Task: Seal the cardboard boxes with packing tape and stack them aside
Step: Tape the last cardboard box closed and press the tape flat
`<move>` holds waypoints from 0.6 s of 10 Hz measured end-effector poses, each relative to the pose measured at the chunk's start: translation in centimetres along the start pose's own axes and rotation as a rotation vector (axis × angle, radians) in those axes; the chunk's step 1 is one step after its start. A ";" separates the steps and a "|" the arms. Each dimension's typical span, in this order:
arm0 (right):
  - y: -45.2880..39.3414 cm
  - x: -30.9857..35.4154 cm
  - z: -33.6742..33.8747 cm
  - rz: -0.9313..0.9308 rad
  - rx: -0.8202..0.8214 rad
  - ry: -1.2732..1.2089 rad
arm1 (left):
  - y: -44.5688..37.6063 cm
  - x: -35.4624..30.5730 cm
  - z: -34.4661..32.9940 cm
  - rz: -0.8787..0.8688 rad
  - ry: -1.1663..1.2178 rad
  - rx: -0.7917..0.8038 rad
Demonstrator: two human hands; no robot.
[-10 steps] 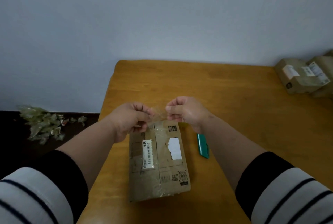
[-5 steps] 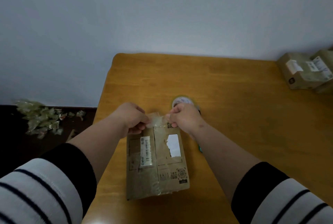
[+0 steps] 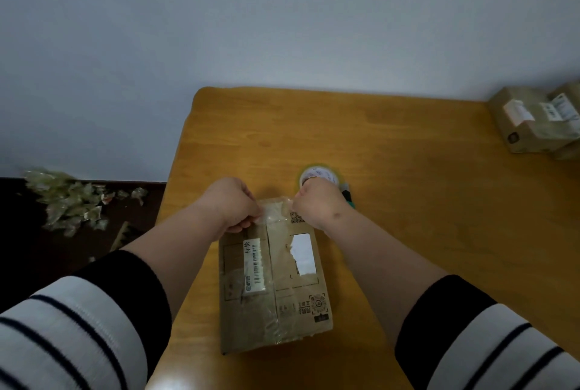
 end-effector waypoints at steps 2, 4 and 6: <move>0.8 1.1 -0.8 0.123 -0.029 0.444 | -0.2 0.0 0.0 -0.021 -0.103 -0.015; 0.4 0.2 -0.1 0.028 -0.104 0.013 | -0.2 0.0 0.2 -0.026 -0.116 -0.018; -0.3 0.2 -0.4 0.023 -0.057 0.039 | -0.2 0.2 0.1 -0.024 -0.099 -0.015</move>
Point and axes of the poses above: each hand's wrist, its own y-axis away from the middle knuckle, its own z-axis out of the back of the hand, x = y × z, the point moved 7 cm from there along -y, towards the middle knuckle, and after that the axes turned 15 degrees about -z, right-handed, at the moved point
